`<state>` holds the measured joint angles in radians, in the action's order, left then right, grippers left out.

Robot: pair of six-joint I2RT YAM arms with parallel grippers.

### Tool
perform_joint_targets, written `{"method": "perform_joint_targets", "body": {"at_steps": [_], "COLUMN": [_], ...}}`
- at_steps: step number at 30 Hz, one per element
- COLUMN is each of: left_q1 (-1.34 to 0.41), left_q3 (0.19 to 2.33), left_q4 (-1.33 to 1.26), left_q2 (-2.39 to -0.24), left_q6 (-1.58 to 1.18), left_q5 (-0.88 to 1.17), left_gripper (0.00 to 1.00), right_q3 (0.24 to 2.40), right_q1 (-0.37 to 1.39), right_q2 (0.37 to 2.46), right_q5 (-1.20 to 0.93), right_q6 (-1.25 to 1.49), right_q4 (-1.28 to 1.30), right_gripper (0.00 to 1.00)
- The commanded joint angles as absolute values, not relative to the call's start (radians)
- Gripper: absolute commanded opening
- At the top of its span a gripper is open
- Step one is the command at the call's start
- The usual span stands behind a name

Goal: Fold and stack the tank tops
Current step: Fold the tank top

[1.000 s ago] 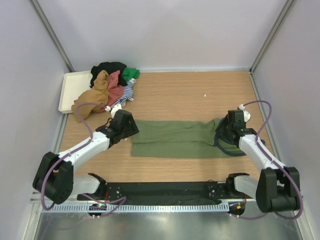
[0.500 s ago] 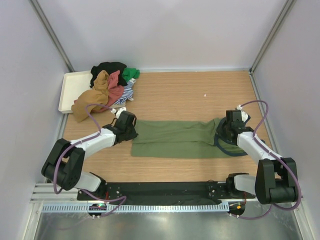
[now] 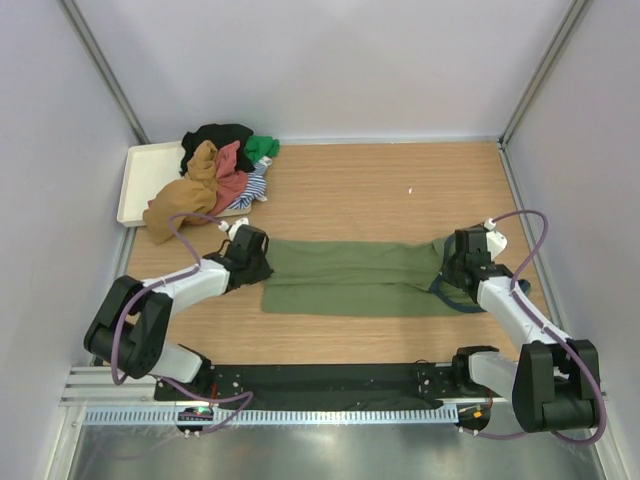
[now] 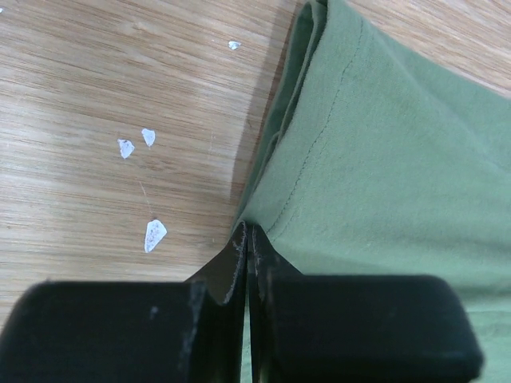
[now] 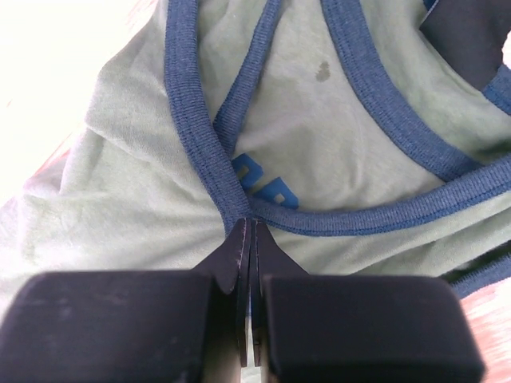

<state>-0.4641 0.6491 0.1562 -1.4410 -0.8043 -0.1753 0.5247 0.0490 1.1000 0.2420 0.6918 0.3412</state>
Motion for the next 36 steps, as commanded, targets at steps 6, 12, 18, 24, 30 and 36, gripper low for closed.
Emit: {"method": "perform_joint_targets", "body": {"at_steps": [6, 12, 18, 24, 30, 36], "left_q1": [-0.451, -0.437, -0.361, -0.353, -0.353, -0.351], "left_q3": [0.626, 0.673, 0.732, 0.828, 0.885, 0.907], "left_q4": [0.186, 0.23, 0.209, 0.181, 0.118, 0.074], "left_q2": [-1.388, -1.361, -1.391, -1.492, -1.633, -1.715], "left_q6": [-0.785, -0.77, -0.765, -0.761, -0.765, -0.776], "left_q5": [-0.216, -0.216, -0.137, -0.066, -0.006, -0.003], "left_gripper": [0.23, 0.36, 0.54, 0.65, 0.68, 0.7], "right_q3": [0.546, 0.619, 0.75, 0.839, 0.891, 0.983], "right_q1": [0.043, 0.012, -0.089, -0.212, -0.288, -0.288], "right_q2": [1.069, 1.069, 1.181, 1.313, 1.44, 1.594], "right_q5": [0.305, 0.325, 0.25, 0.163, 0.141, 0.15], "right_q6": [0.689, 0.647, 0.649, 0.641, 0.67, 0.709], "right_q4": [0.367, 0.373, 0.373, 0.328, 0.278, 0.247], "right_gripper": [0.42, 0.49, 0.53, 0.6, 0.64, 0.77]}}
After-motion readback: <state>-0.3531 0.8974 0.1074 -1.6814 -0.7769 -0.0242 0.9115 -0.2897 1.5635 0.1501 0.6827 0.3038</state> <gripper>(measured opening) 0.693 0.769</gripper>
